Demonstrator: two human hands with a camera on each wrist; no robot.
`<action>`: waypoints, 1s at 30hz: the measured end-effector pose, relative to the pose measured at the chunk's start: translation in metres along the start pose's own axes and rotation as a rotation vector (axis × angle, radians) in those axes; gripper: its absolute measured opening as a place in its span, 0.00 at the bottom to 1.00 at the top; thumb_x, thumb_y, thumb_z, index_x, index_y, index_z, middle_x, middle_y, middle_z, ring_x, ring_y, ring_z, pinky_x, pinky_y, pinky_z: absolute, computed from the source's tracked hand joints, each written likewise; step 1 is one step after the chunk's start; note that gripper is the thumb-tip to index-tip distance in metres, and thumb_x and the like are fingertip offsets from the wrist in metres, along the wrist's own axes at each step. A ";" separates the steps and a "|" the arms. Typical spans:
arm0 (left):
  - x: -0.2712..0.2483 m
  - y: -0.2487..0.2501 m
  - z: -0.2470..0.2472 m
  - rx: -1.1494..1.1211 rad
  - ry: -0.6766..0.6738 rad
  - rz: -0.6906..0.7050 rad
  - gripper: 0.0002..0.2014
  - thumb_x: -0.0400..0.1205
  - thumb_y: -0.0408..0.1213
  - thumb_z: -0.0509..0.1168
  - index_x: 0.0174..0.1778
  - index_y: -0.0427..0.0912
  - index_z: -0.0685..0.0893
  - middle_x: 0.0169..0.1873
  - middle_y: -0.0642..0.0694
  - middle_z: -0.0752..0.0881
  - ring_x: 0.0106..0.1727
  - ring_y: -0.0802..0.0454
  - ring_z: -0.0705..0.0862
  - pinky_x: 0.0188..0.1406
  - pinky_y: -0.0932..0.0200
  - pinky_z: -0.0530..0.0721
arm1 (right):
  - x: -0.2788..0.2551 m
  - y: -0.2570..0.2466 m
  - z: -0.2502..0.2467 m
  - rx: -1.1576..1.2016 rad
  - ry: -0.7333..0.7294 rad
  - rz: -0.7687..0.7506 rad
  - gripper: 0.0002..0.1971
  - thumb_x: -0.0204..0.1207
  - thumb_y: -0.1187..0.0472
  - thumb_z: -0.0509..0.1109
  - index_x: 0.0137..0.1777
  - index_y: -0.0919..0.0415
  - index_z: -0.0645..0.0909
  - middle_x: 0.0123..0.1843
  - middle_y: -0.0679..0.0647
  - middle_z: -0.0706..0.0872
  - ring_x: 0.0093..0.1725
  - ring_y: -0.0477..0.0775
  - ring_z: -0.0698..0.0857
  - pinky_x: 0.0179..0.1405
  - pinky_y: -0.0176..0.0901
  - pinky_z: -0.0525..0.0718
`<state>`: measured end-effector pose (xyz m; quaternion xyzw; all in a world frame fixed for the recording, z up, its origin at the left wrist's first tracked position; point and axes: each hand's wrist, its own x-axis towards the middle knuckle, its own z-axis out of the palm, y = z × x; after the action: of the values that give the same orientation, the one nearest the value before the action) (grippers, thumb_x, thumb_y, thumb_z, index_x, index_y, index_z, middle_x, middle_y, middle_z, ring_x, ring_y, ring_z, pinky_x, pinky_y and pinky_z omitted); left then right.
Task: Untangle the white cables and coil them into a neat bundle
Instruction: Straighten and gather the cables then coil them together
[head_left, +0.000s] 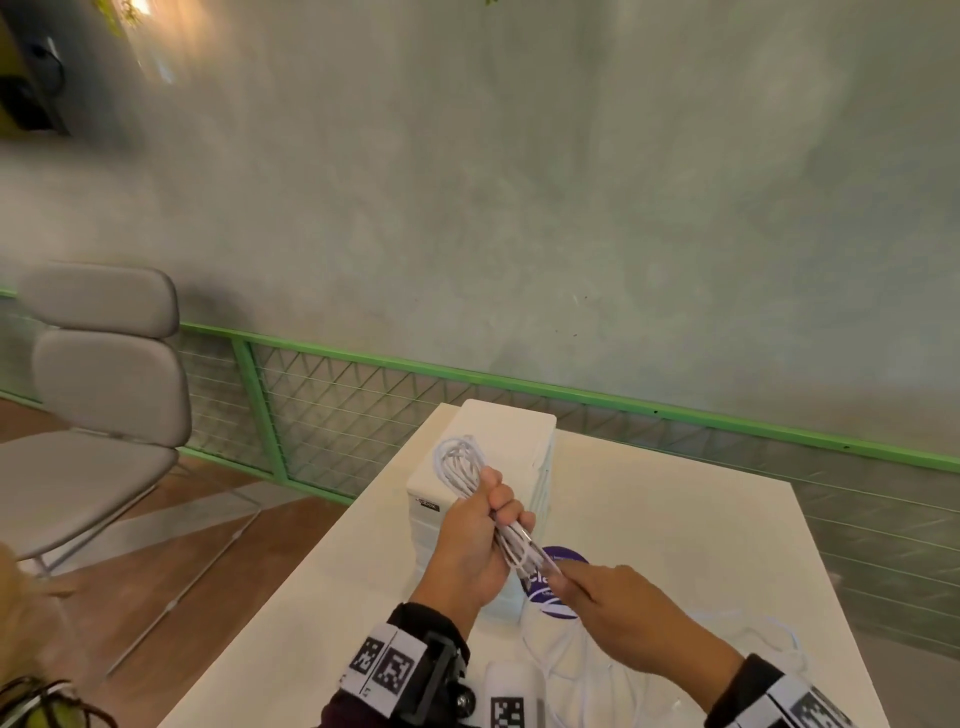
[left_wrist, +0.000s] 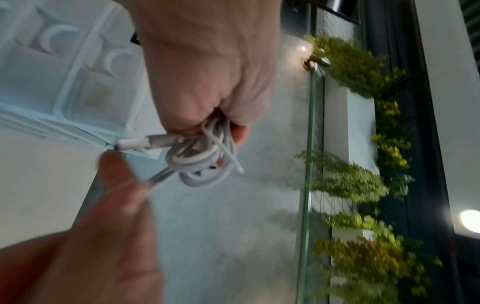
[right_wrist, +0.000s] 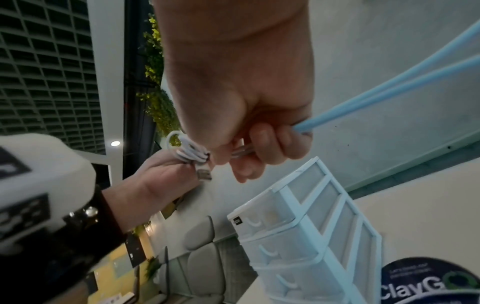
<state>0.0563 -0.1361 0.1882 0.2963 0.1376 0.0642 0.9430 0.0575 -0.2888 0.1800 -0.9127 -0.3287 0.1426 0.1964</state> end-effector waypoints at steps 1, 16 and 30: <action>0.003 0.005 -0.003 -0.035 0.029 0.012 0.15 0.87 0.41 0.51 0.34 0.43 0.70 0.14 0.54 0.68 0.13 0.60 0.66 0.18 0.67 0.75 | -0.004 0.004 0.000 -0.077 -0.038 -0.008 0.14 0.84 0.45 0.45 0.45 0.43 0.72 0.38 0.47 0.80 0.35 0.47 0.74 0.32 0.40 0.68; -0.019 0.015 -0.026 0.887 -0.423 -0.090 0.44 0.45 0.84 0.57 0.42 0.53 0.86 0.26 0.57 0.87 0.28 0.65 0.84 0.31 0.68 0.82 | 0.033 -0.073 -0.028 -0.267 0.116 0.082 0.11 0.66 0.49 0.68 0.41 0.55 0.84 0.36 0.51 0.87 0.41 0.55 0.84 0.36 0.42 0.78; 0.008 0.051 -0.063 1.758 -0.535 -0.100 0.11 0.83 0.50 0.59 0.45 0.45 0.76 0.38 0.44 0.77 0.33 0.52 0.72 0.33 0.60 0.69 | 0.075 -0.078 -0.087 -0.120 0.293 0.167 0.11 0.67 0.51 0.77 0.49 0.52 0.90 0.51 0.48 0.91 0.55 0.46 0.85 0.48 0.30 0.75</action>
<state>0.0431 -0.0592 0.1660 0.9050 -0.0733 -0.1750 0.3807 0.1047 -0.2070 0.2820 -0.9579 -0.2278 0.0040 0.1748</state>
